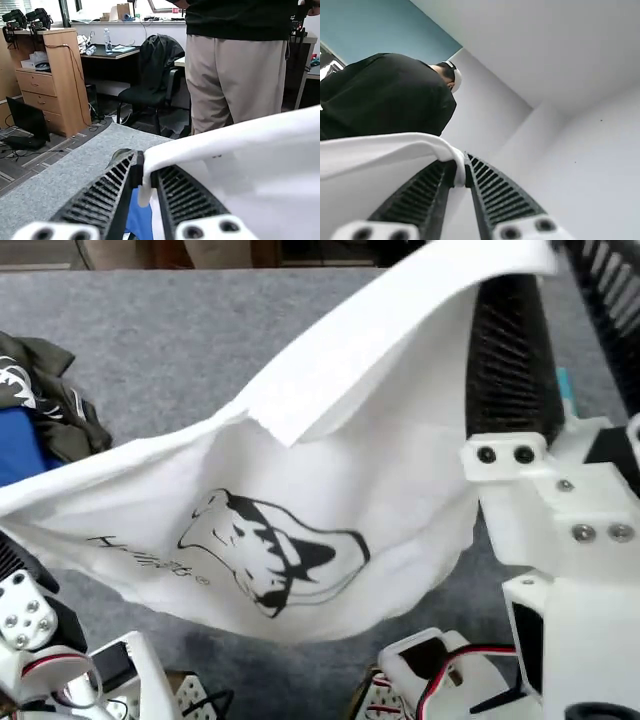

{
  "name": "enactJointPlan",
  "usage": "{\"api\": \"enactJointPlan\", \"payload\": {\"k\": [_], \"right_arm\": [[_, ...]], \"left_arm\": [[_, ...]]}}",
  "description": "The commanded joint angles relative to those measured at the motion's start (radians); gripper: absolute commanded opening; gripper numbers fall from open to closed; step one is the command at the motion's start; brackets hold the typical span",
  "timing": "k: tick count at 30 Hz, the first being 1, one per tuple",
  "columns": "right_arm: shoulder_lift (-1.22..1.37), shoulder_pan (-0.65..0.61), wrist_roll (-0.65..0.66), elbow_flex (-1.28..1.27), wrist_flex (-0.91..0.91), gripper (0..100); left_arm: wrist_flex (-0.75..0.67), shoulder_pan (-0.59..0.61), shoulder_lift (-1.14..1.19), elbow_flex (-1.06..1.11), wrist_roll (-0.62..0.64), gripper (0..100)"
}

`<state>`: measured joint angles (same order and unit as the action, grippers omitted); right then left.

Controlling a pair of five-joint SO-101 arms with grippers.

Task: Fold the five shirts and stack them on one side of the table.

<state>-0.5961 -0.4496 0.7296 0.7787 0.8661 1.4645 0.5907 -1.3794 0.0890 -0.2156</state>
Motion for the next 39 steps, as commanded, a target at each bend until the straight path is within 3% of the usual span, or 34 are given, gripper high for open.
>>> {"api": "enactJointPlan", "payload": {"k": [1,25,34,39], "right_arm": [[0.004,0.005,0.012,-0.005,-0.021,0.2],[-0.047,0.007,0.012,0.024,-0.015,0.2],[-0.096,0.007,0.015,0.016,-0.012,0.2],[-0.088,0.005,0.052,0.008,0.075,0.2]], "left_arm": [[-0.018,-0.008,0.007,-0.002,-0.002,2],[-0.018,-0.002,0.007,-0.279,-0.037,2],[-0.009,0.002,-0.001,-0.295,-0.037,2],[0.041,0.002,-0.001,-0.295,-0.037,2]]}}
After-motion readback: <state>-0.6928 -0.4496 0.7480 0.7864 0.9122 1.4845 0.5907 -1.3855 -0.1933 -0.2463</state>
